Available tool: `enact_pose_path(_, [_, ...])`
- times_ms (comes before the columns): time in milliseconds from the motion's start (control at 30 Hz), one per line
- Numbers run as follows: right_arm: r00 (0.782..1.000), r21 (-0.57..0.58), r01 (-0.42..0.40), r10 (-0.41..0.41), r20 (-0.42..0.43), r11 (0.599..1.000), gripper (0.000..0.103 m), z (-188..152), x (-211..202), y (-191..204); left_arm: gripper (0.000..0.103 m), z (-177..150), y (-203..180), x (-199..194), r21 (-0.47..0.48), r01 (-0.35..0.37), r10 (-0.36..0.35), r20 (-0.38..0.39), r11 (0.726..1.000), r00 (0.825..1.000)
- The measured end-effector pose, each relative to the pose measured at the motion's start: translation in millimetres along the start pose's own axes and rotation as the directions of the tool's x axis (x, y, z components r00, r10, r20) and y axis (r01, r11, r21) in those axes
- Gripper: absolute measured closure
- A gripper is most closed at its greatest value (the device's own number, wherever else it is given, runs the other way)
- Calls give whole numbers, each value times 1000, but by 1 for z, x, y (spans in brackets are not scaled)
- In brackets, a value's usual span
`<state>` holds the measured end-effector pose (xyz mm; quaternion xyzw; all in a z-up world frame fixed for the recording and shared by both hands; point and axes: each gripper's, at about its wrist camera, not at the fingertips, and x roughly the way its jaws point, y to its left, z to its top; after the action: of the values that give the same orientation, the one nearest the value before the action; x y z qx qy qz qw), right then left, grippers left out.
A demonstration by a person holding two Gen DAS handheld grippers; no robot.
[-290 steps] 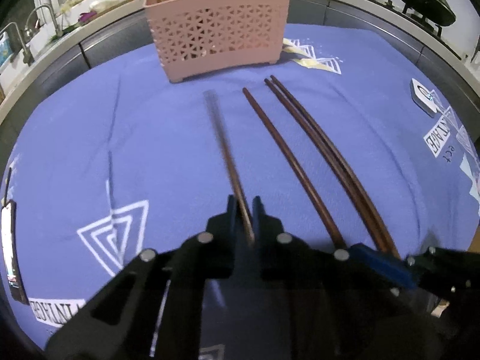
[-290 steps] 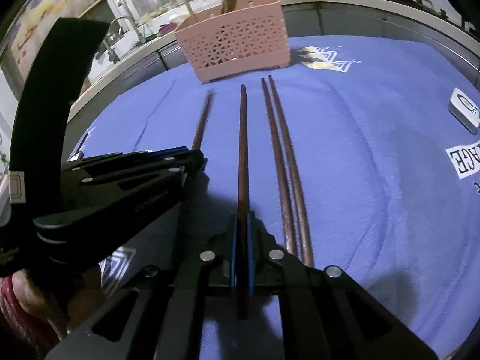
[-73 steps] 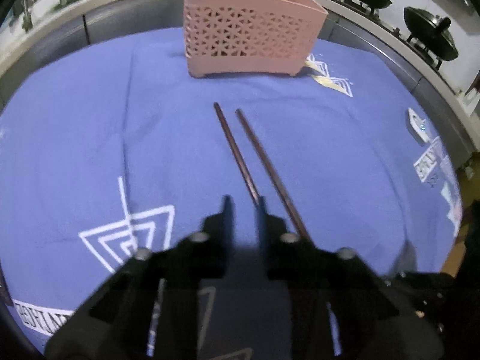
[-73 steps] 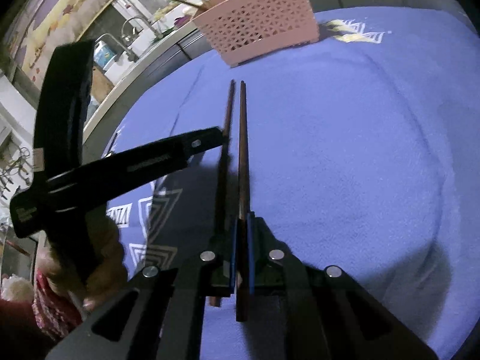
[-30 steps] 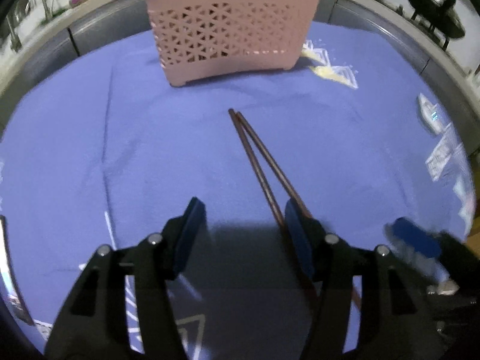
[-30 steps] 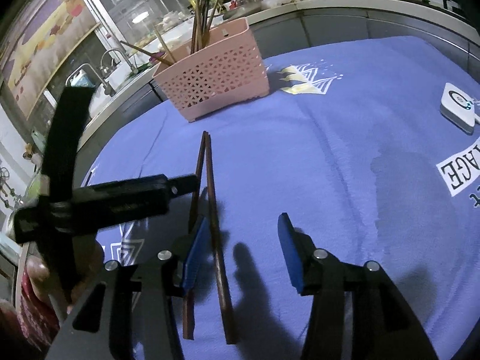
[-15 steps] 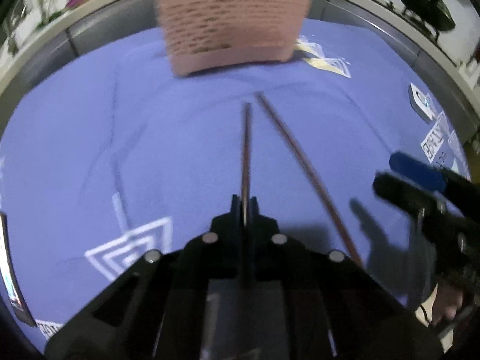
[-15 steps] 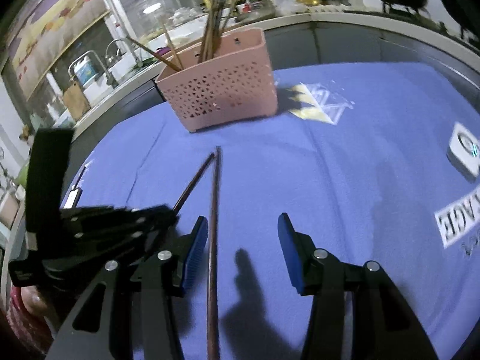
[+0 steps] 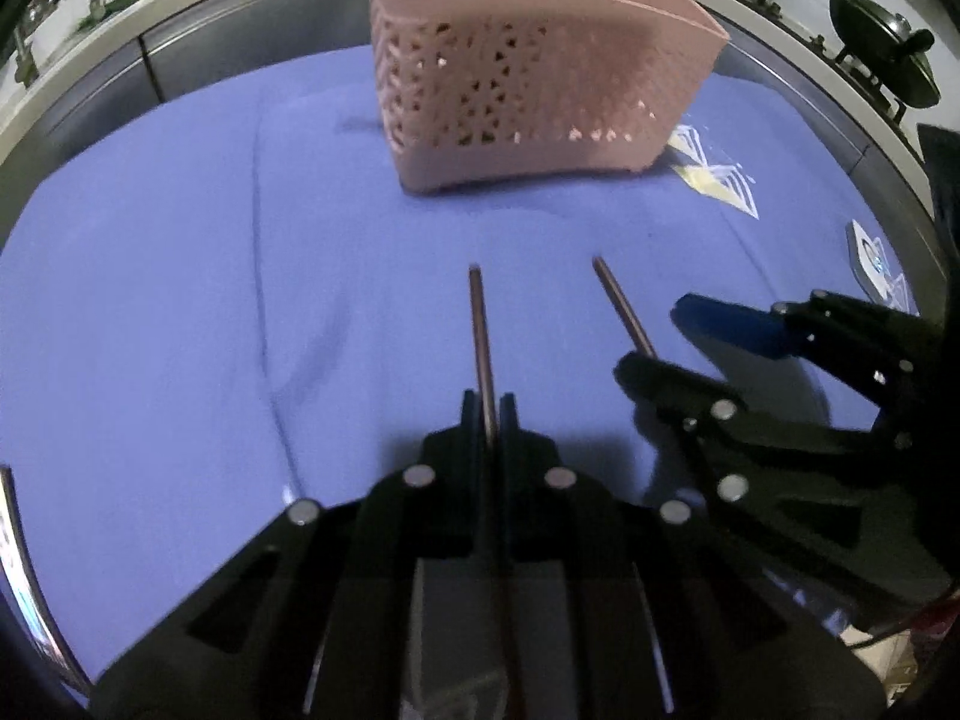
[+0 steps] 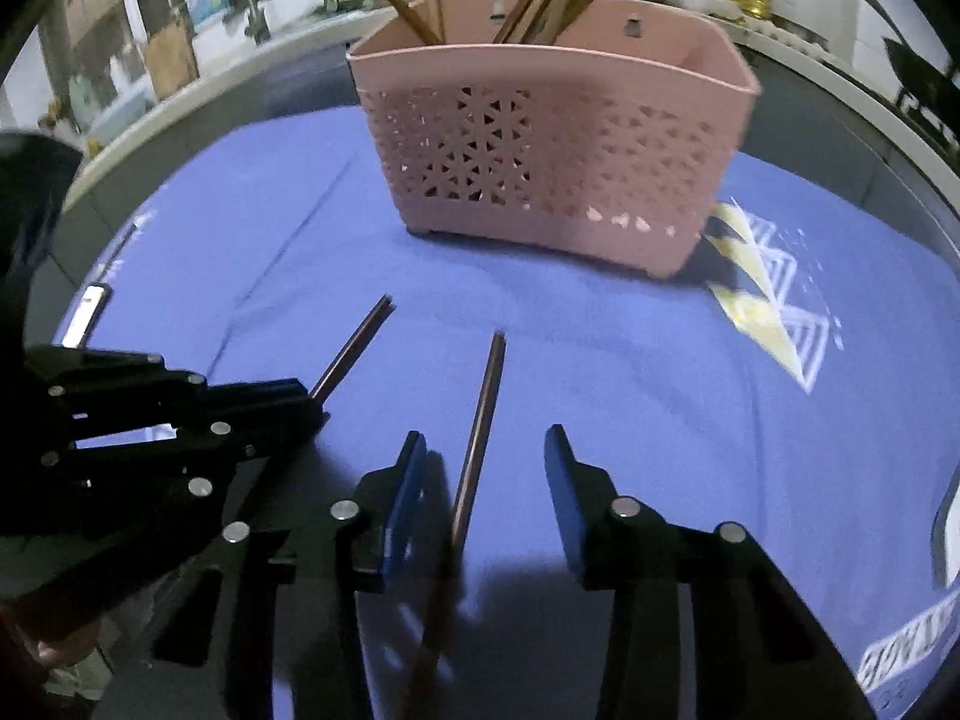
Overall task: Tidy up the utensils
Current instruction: 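Pinch one chopstick with the left gripper while the right gripper pinches another, then lift both chopsticks upright into the pink basket and open both grippers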
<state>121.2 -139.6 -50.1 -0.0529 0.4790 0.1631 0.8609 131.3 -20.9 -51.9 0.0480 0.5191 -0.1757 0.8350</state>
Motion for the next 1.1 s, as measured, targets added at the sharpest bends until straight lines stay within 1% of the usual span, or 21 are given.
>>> enact_pose_path(33, [1000,-7,3,-3,-6,1000,69,3,3,0,97,4,3,1,0,2,-2,0,1000,1000])
enact_pose_path(67, [1000,-20,13,-13,-3,1000,74,6,5,1,97,8,4,3,4,3,-3,4,1000,1000])
enact_pose_path(100, [1000,-38,13,-13,0,999,83,8,7,3,97,10,4,3,11,2,-2,12,1000,1000])
enact_pose_path(167, [1000,-48,-10,10,0,999,95,11,8,7,97,14,1,6,42,-8,6,35,999,999])
enact_pose_path(233, [1000,-59,-6,6,5,998,97,10,9,11,98,16,-1,6,55,-13,11,39,998,999])
enact_pose_path(267, [1000,-51,-24,24,3,998,98,10,8,10,98,17,-3,5,57,-10,7,37,998,999])
enact_pose_path(333, [998,-19,-53,54,26,998,99,10,1,8,99,17,1,0,44,24,-26,34,999,999])
enact_pose_path(367, [996,-3,-69,69,54,998,99,9,-7,5,99,17,3,-6,36,37,-39,52,999,998])
enact_pose_path(433, [989,6,-90,88,115,996,99,9,-28,3,99,17,10,-33,20,89,-91,117,996,989])
enact_pose_path(467, [981,1,-95,93,168,995,99,8,-46,4,99,17,12,-44,18,105,-106,140,994,984])
enact_pose_path(500, [973,-2,-98,96,211,995,99,7,-60,4,99,16,13,-63,19,121,-122,185,992,975])
enact_pose_path(533, [965,-3,-102,100,242,995,99,5,-71,4,99,16,14,-74,21,129,-131,210,991,969])
enact_pose_path(567, [950,-5,-110,106,295,994,99,3,-89,5,99,15,15,-92,24,146,-147,247,989,958])
enact_pose_path(667, [914,-4,-119,111,390,993,99,0,-122,5,99,13,12,-127,38,164,-168,319,986,933])
enact_pose_path(700, [899,-1,-123,112,424,992,99,-1,-135,4,99,12,10,-142,45,165,-170,349,985,921])
enact_pose_path(767, [874,6,-130,112,474,991,99,-5,-154,-1,99,9,11,-159,52,168,-175,382,984,908])
enact_pose_path(800, [863,10,-134,112,493,991,99,-6,-161,-3,99,9,10,-170,57,168,-177,406,984,896])
enact_pose_path(867, [843,13,-132,106,527,991,99,-7,-173,-7,99,9,4,-177,62,165,-175,433,984,884])
enact_pose_path(933, [833,8,-116,93,545,993,99,-4,-178,-7,99,10,2,-184,72,152,-168,453,986,875])
enact_pose_path(1033, [841,8,-100,81,534,995,99,-3,-179,-5,99,12,-6,-179,75,123,-143,457,990,878])
enact_pose_path(1100, [844,12,-98,77,530,995,99,-1,-177,-3,99,15,-5,-180,73,137,-155,445,988,882])
